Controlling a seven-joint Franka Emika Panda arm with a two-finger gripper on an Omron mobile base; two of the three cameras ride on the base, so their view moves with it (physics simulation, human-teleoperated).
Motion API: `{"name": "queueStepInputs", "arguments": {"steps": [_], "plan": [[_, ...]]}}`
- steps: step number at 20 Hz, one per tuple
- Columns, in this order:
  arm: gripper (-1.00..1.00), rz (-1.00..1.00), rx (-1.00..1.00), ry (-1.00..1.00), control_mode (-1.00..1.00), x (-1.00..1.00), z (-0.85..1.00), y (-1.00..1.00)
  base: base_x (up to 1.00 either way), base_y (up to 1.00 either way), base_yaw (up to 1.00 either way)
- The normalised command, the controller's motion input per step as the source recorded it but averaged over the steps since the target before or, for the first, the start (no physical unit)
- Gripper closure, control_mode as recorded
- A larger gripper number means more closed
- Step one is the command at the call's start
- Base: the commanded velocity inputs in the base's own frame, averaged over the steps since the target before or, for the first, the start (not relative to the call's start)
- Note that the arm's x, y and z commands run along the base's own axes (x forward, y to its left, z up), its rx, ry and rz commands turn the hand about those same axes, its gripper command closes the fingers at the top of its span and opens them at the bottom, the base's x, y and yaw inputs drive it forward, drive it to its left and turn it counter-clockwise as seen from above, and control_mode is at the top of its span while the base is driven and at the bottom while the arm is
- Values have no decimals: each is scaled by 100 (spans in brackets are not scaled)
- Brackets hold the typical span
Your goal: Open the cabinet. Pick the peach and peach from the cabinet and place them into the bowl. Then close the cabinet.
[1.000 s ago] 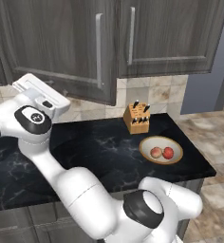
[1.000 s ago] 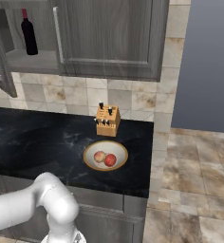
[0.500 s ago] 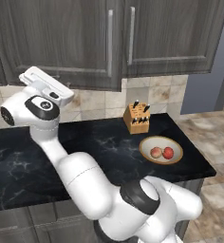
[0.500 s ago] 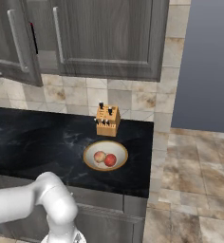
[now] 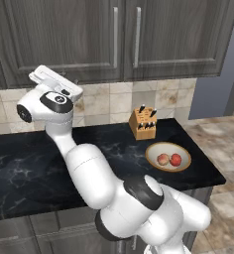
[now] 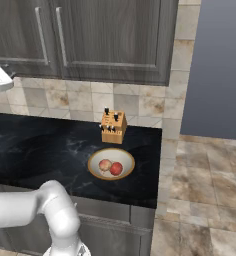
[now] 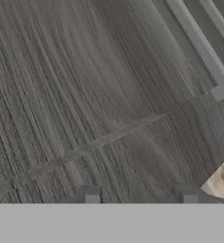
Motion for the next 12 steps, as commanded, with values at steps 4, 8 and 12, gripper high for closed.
{"name": "queueStepInputs", "arguments": {"steps": [4, 8, 12], "plan": [[-100, 7, 0, 0, -100, 69, 0, -24, 0, 0, 0], [-100, 7, 0, 0, -100, 49, 0, -20, 0, 0, 0], [-100, 9, 0, 0, -100, -6, 0, -14, 0, 0, 0]]}}
